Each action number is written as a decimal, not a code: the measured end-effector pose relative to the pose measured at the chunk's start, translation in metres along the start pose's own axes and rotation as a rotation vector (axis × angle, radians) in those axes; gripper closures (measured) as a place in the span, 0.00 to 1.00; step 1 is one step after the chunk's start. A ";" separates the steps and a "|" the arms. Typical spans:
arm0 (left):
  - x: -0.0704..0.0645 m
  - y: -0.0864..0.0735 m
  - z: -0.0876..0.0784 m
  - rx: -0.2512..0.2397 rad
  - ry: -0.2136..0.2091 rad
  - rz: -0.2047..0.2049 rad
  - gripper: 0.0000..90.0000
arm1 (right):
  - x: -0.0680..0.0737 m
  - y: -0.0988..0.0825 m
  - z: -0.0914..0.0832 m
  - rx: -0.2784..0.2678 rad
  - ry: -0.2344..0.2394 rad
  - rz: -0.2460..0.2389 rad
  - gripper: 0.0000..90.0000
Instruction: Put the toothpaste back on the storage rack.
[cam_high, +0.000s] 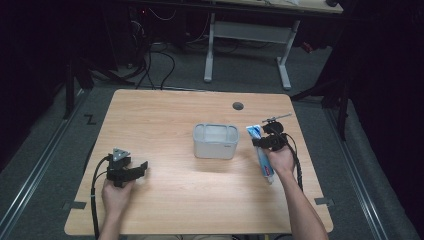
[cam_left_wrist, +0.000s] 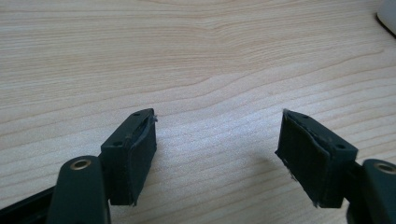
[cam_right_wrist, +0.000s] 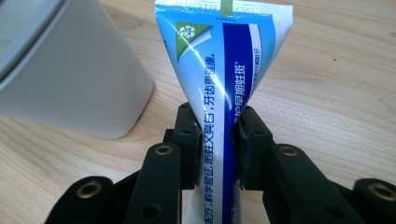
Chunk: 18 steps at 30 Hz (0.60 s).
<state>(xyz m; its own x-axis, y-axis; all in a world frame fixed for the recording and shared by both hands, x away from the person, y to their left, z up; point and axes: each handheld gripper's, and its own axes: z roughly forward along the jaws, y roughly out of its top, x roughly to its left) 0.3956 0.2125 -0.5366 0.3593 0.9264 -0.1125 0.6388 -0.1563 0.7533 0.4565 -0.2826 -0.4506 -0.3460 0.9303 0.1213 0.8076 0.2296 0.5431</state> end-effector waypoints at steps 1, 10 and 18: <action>0.000 0.000 0.000 0.000 0.000 0.000 0.32 | 0.000 -0.001 -0.003 -0.007 0.001 0.002 0.81; 0.000 0.000 0.000 0.000 0.002 0.001 0.32 | 0.000 -0.005 -0.021 -0.065 0.023 -0.016 0.82; 0.000 0.000 0.000 0.001 0.003 0.002 0.32 | 0.001 -0.007 -0.035 -0.120 0.066 -0.012 0.83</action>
<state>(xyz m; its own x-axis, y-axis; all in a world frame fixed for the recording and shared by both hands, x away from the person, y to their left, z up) 0.3955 0.2122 -0.5366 0.3587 0.9270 -0.1092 0.6385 -0.1583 0.7532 0.4333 -0.2934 -0.4252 -0.3891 0.9061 0.1663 0.7417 0.2011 0.6399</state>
